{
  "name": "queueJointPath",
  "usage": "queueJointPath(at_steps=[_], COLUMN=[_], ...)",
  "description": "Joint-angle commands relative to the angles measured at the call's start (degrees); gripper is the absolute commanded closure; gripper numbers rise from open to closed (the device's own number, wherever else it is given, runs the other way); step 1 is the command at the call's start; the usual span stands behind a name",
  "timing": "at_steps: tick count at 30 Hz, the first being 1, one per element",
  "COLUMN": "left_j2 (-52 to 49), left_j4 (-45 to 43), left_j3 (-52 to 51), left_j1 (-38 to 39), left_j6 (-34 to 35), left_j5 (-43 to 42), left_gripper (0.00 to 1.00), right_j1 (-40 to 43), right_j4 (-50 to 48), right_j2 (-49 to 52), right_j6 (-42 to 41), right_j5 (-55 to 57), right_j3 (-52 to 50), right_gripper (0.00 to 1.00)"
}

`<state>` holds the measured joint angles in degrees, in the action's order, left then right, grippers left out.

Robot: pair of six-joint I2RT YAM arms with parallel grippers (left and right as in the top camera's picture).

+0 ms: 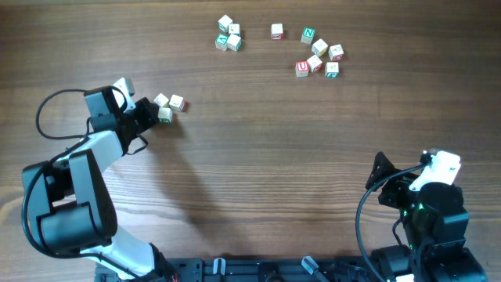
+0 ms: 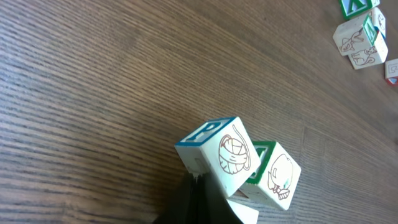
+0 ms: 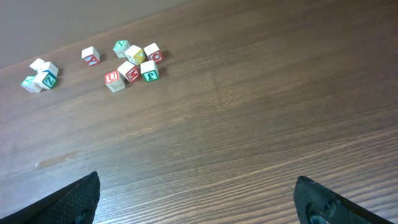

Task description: Form a circle

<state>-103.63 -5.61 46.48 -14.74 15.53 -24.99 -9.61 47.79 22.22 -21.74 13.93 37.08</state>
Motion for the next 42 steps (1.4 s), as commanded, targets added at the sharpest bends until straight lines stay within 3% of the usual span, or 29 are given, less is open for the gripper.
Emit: queueJointPath(at_steps=[1,15,21,27,34,38,42], left_j2=[-0.5,0.7,6.6,15.9,19.4,16.5,11.5], left_j4=[0.3,2.3,11.1,13.2,5.2,-3.3,-10.2], left_j3=[0.0,0.0,0.0,0.0,0.0,0.0,0.0], left_j1=[-0.2,-1.4,-3.0,0.1,12.1,21.1,24.2], left_j6=[-0.1,-0.1,-0.1,-0.1,2.4,7.7,13.2], left_j5=[-1.1,4.3,10.8,15.5,15.9,23.2,25.7], left_gripper=[0.96,0.96,0.96,0.96,0.96,0.96,0.96], right_j1=[-0.1,-0.1,-0.1,-0.1,-0.1,-0.1,-0.1], right_j4=[-0.1,-0.1,-0.1,-0.1,-0.1,-0.1,-0.1], right_j2=[0.2,0.2,0.2,0.2,0.2,0.2,0.2], right_j6=[0.6,0.6,0.6,0.6,0.6,0.6,0.6], right_j5=[-0.3,-0.3,-0.3,-0.3,-0.3,-0.3,-0.3], right_j3=[-0.2,-0.2,-0.2,-0.2,-0.2,-0.2,-0.2], right_gripper=[0.00,0.00,0.00,0.00,0.00,0.00,0.00])
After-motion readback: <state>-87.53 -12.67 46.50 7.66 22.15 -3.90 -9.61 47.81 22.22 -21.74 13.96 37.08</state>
